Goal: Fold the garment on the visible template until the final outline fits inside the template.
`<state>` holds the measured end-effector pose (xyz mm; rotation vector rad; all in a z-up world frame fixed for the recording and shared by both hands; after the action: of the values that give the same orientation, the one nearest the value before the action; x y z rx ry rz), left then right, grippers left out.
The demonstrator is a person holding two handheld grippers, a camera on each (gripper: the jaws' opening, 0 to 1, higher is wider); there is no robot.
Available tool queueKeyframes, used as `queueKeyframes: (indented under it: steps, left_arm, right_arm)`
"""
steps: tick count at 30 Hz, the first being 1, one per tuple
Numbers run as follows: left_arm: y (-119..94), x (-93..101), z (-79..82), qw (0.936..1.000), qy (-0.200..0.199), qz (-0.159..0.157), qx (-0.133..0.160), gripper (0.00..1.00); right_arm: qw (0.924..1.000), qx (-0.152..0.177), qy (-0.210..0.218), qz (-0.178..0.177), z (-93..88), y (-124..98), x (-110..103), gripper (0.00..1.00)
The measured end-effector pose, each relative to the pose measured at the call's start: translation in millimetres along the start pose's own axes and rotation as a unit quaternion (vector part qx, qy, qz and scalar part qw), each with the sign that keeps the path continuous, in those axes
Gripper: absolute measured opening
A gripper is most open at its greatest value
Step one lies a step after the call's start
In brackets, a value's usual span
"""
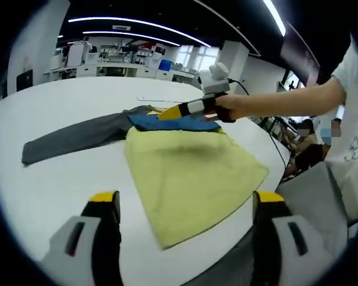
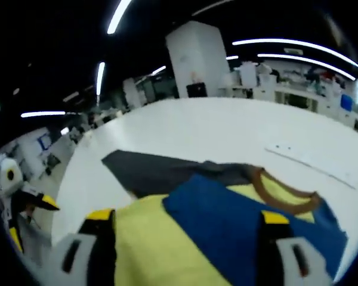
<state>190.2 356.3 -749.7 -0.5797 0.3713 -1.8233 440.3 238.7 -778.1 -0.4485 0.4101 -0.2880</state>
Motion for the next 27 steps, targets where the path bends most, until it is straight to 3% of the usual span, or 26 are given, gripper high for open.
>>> queueKeyframes:
  steps: [4,11,19,21,27]
  left_arm:
    - [-1,-4.8,4.2,0.9995,-0.029,-0.003,0.015,0.89]
    - [-1,-11.5,4.9,0.9988,-0.042,-0.002,0.024,0.89]
    - [2,-15.8,0.4,0.9977,-0.065,-0.007,0.014,0.87]
    - [3,-17.3,0.0,0.9969,-0.077,-0.007,0.012,0.85]
    - [5,-20.8,0.2,0.9955,-0.094,-0.010,0.005,0.83]
  right_arm:
    - [1.0000,0.005,-0.007,0.003,2.6,-15,5,0.99]
    - [0.9995,0.026,0.011,-0.013,-4.9,-53,10,0.99]
    - [0.9975,0.044,0.018,-0.052,-21.3,-107,15,0.99]
    - [0.9971,0.041,-0.001,-0.064,-24.9,-121,20,0.99]
    - [0.9941,0.059,0.017,-0.089,-35.2,-160,22,0.99]
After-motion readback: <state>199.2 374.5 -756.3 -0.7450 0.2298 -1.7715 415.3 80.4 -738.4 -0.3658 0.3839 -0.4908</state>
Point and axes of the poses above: the point that each gripper's makers call its tool centre point, and the gripper's own axes: y roughly forward along the fingers, x roughly to its right, z roughly out of its top, the point moved 4 cm from there along -y, roughly backward along the fingers, and after that the axes turned 13 degrees about z, right-handed, at the moved point
